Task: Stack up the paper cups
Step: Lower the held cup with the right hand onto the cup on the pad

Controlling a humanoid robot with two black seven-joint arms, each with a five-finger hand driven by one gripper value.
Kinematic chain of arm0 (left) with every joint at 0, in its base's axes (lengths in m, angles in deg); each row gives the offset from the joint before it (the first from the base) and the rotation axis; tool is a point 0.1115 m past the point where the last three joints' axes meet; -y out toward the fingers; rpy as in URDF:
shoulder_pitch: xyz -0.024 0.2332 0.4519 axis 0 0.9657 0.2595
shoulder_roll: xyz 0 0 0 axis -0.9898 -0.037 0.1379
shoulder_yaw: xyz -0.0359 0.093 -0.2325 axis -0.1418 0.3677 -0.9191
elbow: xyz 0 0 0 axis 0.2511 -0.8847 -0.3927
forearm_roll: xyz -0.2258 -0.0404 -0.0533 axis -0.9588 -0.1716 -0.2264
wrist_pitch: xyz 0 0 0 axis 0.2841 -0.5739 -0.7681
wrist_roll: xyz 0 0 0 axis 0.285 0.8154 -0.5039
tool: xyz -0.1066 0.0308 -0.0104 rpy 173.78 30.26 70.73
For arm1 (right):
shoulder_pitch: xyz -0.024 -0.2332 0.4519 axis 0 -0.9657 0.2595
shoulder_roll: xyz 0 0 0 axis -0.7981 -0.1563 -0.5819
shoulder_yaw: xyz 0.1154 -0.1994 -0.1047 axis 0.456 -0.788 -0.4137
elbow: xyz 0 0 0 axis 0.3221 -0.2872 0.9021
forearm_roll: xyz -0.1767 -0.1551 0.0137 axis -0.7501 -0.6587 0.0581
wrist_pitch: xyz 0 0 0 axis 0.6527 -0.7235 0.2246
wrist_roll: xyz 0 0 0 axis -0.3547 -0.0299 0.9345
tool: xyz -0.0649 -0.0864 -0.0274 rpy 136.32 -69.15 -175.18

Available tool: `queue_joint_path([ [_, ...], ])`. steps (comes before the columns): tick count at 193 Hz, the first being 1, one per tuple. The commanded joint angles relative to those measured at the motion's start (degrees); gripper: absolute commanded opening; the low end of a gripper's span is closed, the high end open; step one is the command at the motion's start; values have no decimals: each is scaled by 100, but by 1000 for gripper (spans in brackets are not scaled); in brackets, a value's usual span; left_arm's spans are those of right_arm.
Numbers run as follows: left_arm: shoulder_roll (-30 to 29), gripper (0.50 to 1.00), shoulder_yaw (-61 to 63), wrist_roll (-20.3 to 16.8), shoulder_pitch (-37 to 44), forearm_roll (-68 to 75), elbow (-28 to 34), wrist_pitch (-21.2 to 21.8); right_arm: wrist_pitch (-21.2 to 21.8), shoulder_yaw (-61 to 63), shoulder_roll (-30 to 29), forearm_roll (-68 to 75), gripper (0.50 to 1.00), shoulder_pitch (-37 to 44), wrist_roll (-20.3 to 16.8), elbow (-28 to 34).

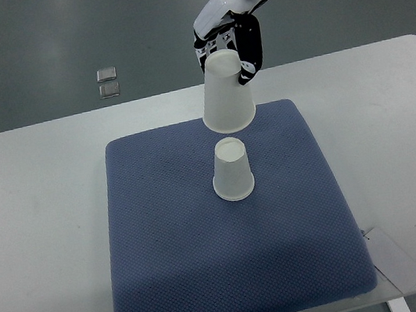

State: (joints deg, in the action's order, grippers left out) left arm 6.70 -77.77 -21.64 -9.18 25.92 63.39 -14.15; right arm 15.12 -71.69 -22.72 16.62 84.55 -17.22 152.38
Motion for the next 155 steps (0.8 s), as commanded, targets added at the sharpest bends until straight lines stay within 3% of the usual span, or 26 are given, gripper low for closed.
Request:
queue_joint_path([
  [1,0,1000,0,1,0,-2,0,0,0,-9,-105,136,601,4,0,-8],
  [155,0,1000,-9,1,9,-2,9,0,-485,-97,-395,189,603,-347,0,-148],
])
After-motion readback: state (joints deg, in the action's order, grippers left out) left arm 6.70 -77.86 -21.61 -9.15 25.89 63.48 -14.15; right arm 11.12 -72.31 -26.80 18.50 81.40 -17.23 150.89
